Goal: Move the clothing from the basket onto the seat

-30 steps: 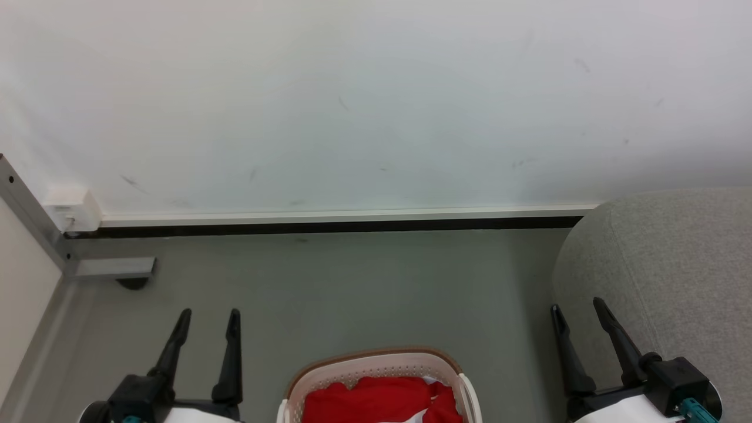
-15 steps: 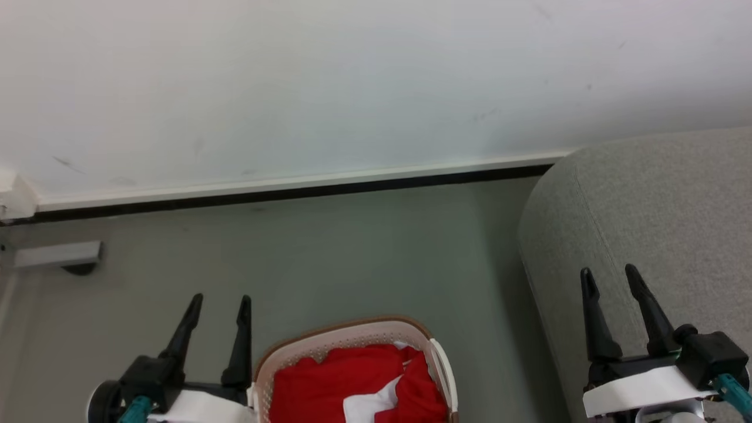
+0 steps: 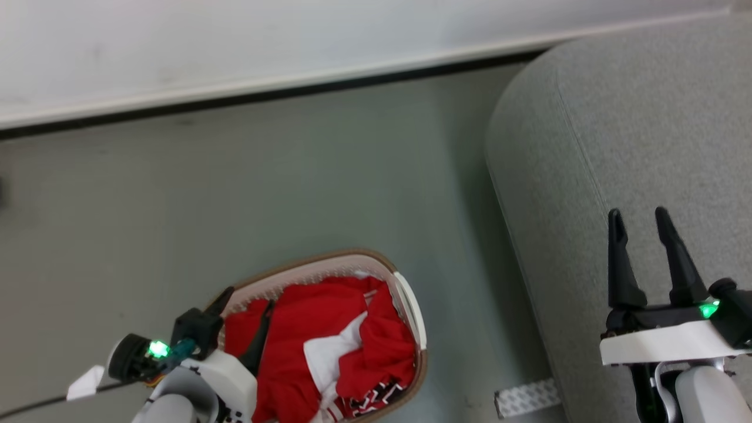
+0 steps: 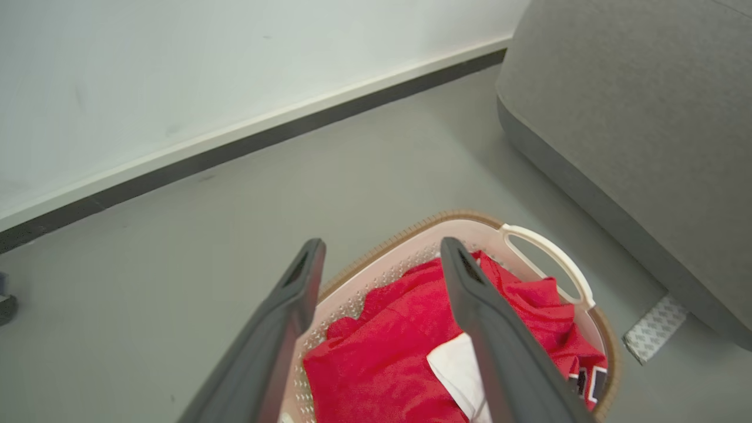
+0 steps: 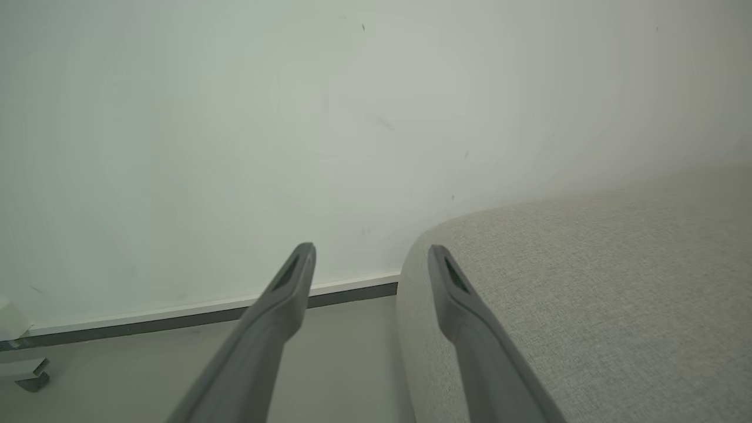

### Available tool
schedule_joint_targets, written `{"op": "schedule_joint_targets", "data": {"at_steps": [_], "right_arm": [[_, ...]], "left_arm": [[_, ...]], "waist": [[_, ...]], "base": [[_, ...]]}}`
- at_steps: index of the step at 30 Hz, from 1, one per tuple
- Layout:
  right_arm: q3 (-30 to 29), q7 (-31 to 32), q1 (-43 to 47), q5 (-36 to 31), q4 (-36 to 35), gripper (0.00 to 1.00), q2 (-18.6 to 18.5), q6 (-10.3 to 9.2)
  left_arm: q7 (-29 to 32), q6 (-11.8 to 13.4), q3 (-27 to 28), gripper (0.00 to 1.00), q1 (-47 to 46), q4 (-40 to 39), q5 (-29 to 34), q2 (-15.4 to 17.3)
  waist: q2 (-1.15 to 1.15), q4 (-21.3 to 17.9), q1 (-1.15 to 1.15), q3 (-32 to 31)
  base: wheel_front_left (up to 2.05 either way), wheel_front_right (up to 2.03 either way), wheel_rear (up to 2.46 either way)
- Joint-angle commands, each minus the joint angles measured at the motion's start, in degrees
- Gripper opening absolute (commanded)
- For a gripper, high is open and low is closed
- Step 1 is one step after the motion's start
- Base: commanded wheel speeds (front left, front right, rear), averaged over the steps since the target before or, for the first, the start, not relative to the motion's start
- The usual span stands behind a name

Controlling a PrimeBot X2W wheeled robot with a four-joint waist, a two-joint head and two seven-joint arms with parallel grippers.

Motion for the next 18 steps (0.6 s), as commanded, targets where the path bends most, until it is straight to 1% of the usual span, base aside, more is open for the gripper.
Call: {"op": "schedule_joint_targets", "data": {"at_steps": [1,7,11,14,18], "right_arm": [[-0.3,0.0,-1.4,0.8,-0.5,1.0,-0.1,-0.12],[-0.2,0.0,-3.7,2.1,-1.6,1.0,-0.1,-0.12],[-0.3,0.0,-4.5,3.7,-2.0,1.0,-0.1,-0.12],[-0.1,0.0,-5.5,4.3,-2.5,1.0,-0.2,-0.12],[0.1,0.0,-6.7,5.4,-3.2,1.0,-0.1,-0.12]], "left_arm": [[0.6,-0.2,-1.2,1.0,-2.0,2.3,0.4,1.4],[3.4,-0.1,-11.2,1.0,-8.4,12.6,-1.1,4.2],[6.3,-0.2,-20.4,1.0,-12.1,18.9,-3.5,5.3],[8.2,-0.2,-25.4,1.0,-15.3,22.3,-5.9,6.8],[10.8,-0.2,-31.9,1.0,-19.3,25.8,-7.4,8.5]], "waist": [[0.0,-2.5,-0.01,4.1],[0.0,-4.7,-0.01,9.2],[0.0,-5.7,-0.01,12.1],[0.0,-6.6,-0.01,14.6],[0.0,-7.7,-0.01,18.6]], "base": [[0.0,0.0,0.0],[0.0,0.0,0.0],[0.0,0.0,0.0],[0.0,0.0,0.0],[0.0,0.0,0.0]]}}
